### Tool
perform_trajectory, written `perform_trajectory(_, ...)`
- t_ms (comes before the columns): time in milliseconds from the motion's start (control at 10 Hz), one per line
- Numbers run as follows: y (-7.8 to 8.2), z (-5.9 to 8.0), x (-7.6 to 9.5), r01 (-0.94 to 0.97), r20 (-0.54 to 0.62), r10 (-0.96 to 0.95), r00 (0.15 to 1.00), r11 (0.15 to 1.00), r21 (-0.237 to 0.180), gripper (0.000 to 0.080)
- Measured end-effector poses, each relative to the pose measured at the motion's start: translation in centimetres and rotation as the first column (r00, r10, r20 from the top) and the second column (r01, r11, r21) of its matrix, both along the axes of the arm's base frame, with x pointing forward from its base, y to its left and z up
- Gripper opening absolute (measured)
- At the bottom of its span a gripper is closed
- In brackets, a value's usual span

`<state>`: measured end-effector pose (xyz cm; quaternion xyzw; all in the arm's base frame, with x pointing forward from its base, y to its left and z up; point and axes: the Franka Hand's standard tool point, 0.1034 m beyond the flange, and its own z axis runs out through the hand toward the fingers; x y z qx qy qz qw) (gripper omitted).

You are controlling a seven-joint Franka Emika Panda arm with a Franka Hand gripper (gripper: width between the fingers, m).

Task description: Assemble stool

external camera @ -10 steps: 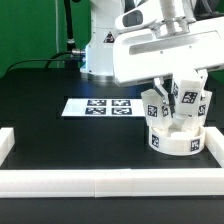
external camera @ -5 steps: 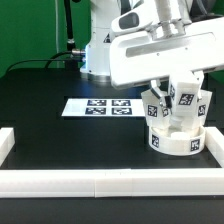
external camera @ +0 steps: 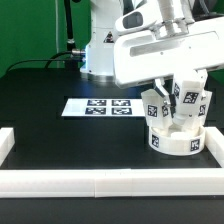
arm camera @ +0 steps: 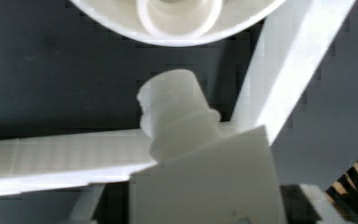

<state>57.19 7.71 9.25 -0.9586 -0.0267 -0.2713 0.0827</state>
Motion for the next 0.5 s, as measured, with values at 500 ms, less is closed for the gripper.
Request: perform_trajectory(500, -0.08, -0.73, -0.4, -0.011, -0.014, 0.011, 1.0, 1.0, -0.005, 0.0324)
